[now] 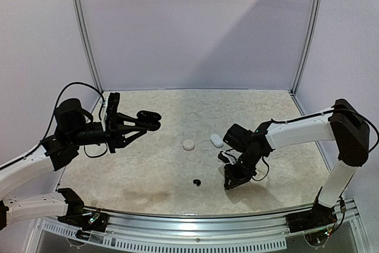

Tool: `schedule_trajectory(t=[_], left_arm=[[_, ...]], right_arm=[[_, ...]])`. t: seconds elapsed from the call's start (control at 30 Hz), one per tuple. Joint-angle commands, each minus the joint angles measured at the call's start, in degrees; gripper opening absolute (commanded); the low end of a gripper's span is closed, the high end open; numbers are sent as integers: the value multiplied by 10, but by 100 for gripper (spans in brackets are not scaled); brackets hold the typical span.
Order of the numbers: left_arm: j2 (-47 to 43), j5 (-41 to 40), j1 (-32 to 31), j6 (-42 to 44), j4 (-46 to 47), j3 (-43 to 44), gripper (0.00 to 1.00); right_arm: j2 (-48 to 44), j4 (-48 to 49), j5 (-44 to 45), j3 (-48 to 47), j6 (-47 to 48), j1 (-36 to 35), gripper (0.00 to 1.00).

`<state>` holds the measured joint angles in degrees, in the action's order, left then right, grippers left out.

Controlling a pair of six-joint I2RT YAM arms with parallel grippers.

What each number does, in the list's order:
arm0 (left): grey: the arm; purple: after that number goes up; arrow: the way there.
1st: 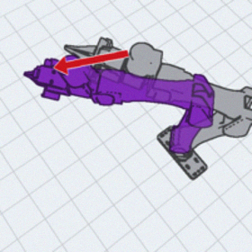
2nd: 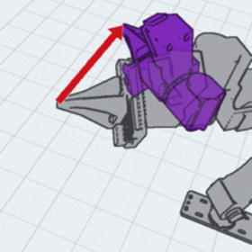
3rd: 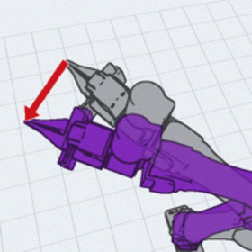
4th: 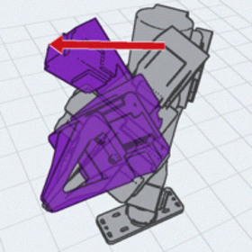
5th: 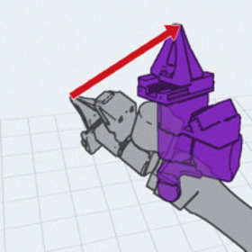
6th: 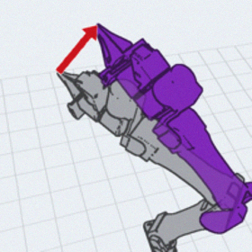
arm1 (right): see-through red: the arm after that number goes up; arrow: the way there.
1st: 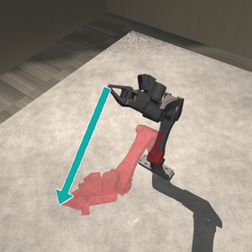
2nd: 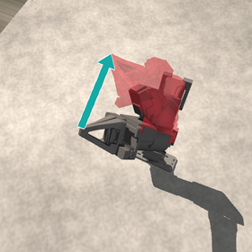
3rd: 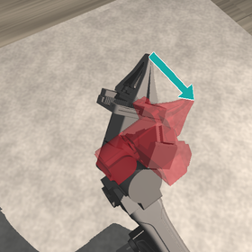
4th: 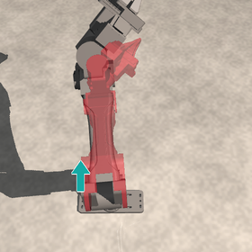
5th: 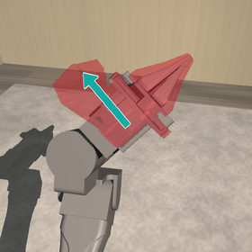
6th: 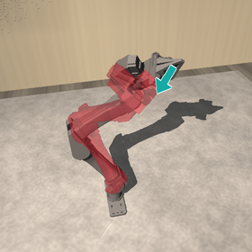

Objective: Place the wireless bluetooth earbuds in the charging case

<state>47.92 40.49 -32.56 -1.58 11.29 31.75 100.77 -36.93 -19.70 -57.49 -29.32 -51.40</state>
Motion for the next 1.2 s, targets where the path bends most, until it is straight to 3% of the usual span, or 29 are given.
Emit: schedule_trajectory(t=[0.0,0.1,0.53,1.17], left_arm=[[-4,0,7,9,-2,-3,0],[-5,1,6,10,-4,-4,0],[-8,5,6,15,-3,-6,0],[3,88,5,113,-7,9,0]], right_arm=[[22,20,-5,-5,-2,-7,18],[24,18,-1,-9,0,-8,10],[15,-43,29,-60,28,-8,6],[-110,-34,-59,-260,220,-33,2]])
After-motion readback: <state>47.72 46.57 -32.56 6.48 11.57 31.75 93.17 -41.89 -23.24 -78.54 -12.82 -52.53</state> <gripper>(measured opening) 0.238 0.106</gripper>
